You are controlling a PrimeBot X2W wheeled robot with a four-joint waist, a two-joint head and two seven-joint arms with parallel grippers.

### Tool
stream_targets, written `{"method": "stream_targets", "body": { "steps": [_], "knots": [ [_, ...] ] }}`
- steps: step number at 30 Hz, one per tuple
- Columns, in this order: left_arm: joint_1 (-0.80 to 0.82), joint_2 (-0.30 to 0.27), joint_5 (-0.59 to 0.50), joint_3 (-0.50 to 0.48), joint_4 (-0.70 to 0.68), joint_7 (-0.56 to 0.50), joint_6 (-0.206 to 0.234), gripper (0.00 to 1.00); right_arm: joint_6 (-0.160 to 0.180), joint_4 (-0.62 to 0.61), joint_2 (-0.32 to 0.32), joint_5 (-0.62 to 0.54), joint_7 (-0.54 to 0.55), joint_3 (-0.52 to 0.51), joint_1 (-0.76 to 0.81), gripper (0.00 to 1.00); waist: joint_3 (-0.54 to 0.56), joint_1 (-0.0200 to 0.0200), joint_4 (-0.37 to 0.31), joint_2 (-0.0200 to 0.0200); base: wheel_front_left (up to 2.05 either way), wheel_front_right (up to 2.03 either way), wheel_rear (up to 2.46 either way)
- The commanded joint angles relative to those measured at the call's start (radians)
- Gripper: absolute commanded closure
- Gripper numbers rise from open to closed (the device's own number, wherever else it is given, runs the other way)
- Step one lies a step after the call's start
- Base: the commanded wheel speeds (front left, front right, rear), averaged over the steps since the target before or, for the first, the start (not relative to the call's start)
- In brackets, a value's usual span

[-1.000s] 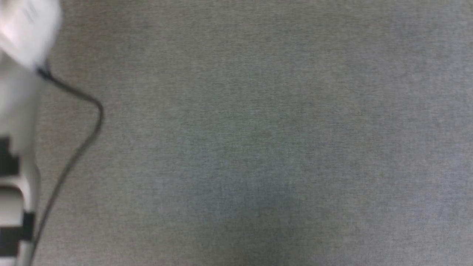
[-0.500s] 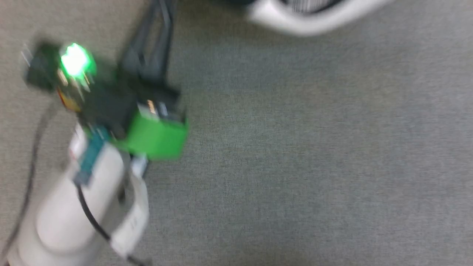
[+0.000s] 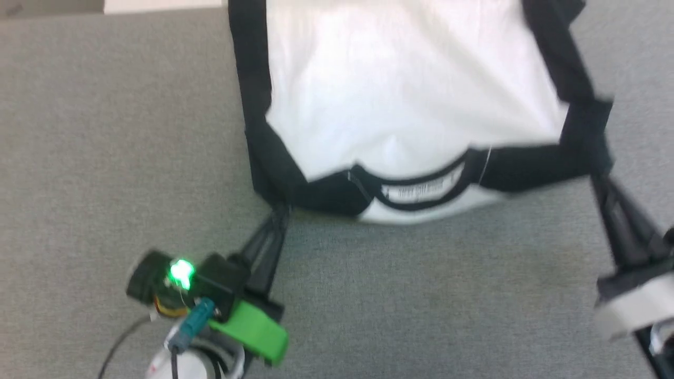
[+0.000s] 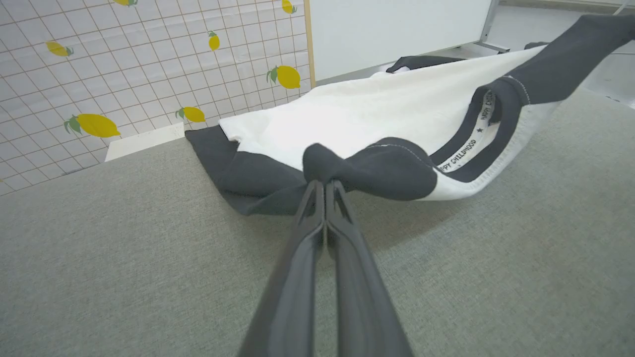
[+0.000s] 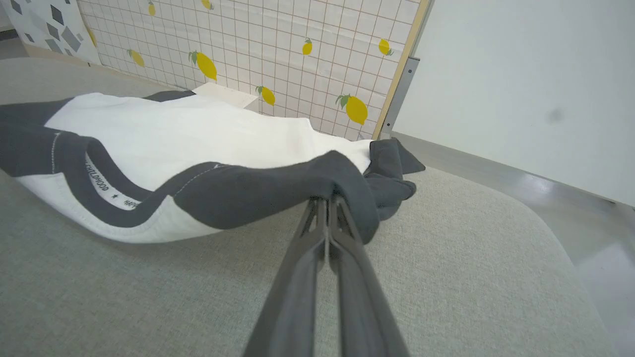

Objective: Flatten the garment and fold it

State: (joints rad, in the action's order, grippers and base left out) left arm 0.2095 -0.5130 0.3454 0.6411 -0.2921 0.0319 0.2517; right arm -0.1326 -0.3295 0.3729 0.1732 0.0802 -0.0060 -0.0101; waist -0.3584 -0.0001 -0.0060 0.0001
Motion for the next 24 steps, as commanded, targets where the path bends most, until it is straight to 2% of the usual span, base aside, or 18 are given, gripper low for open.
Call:
{"method": "stream_targets", "body": {
  "steps": [1, 4, 11, 12, 18, 24],
  "knots": [
    [-0.029, -0.013, 0.014, 0.009, 0.003, -0.009, -0.009, 1.0, 0.002, 0.001, -0.013, -0.01, -0.003, -0.002, 0.038, 1.0, 0.055, 0.0001, -0.003, -0.0001, 0.0, 0.0, 0.0],
    [-0.109, -0.036, 0.076, 0.034, 0.003, -0.07, -0.021, 1.0, 0.002, 0.013, -0.053, -0.013, 0.0, -0.007, 0.165, 1.0, 0.1, 0.0001, -0.004, -0.0001, 0.0, 0.0, 0.0],
    [-0.216, -0.08, 0.178, 0.067, 0.006, -0.19, -0.035, 1.0, 0.002, 0.023, -0.097, -0.023, 0.0, -0.023, 0.302, 1.0, 0.141, 0.0001, -0.013, -0.0001, 0.0, 0.0, 0.0],
    [-0.255, -0.087, 0.22, 0.082, 0.006, -0.236, -0.036, 1.0, 0.002, 0.032, -0.102, -0.024, 0.006, -0.022, 0.348, 1.0, 0.153, 0.0001, -0.017, -0.0001, 0.0, 0.0, 0.0],
    [-0.297, -0.097, 0.269, 0.094, 0.022, -0.281, -0.037, 1.0, 0.002, 0.051, -0.1, -0.026, 0.027, -0.021, 0.417, 1.0, 0.177, 0.0001, -0.021, -0.0001, 0.0, 0.0, 0.0],
    [-0.326, -0.107, 0.311, 0.097, 0.034, -0.313, -0.036, 1.0, 0.002, 0.073, -0.086, -0.012, 0.095, -0.002, 0.48, 1.0, 0.188, 0.0001, -0.018, -0.0001, 0.0, 0.0, 0.0]
  ]
}}
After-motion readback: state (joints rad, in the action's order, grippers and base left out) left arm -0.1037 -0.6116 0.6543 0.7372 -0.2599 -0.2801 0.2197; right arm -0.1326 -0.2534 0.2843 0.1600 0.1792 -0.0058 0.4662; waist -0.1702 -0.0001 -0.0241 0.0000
